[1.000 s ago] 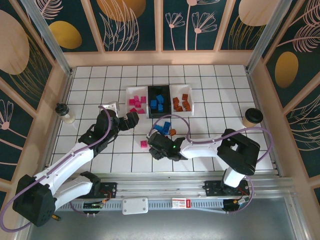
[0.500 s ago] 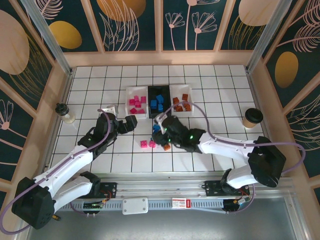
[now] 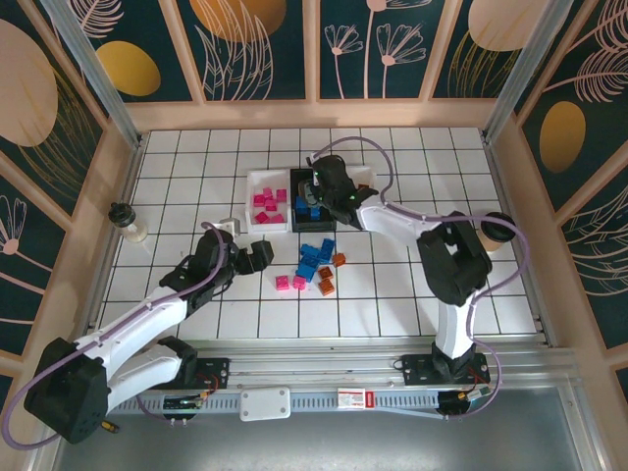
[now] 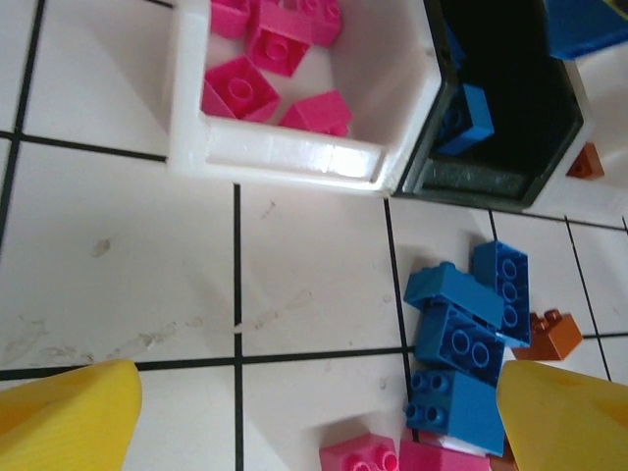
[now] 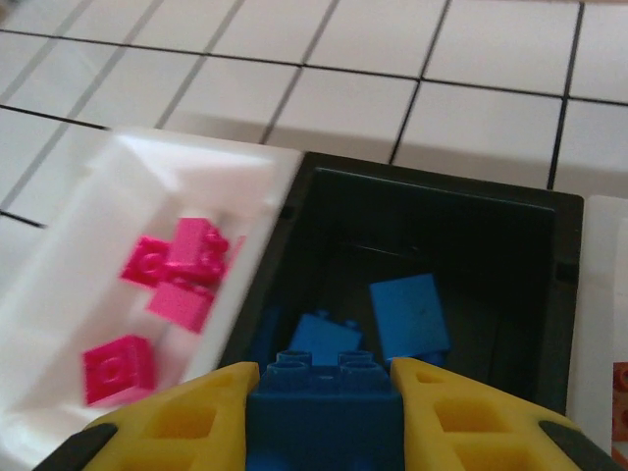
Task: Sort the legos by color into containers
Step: Place the lego in the container.
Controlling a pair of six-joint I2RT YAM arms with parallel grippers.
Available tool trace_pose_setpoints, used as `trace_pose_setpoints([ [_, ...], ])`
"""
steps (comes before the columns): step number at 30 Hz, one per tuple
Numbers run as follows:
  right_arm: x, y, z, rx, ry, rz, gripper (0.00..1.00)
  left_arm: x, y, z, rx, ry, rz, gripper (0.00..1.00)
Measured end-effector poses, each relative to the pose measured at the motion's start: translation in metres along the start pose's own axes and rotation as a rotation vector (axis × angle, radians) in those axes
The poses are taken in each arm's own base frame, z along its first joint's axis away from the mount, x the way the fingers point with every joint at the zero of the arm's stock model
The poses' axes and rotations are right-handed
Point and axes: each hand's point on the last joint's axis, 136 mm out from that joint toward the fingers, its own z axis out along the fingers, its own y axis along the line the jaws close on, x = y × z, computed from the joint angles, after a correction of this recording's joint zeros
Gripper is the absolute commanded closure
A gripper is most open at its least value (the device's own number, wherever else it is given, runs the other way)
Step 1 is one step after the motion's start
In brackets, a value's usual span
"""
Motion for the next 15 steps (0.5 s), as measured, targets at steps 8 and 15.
trace_pose_setpoints([
  [8,-0.002,-0.011,0.018,0.019,0.011,0.032,0.41,0.020,-0.004,0.006,0.010,0.058,0.026,0.11],
  [15,0.002,-0.010,-0.018,-0.016,-0.018,0.057,0.41,0.046,-0.013,0.013,0.018,0.133,0.066,0.23],
])
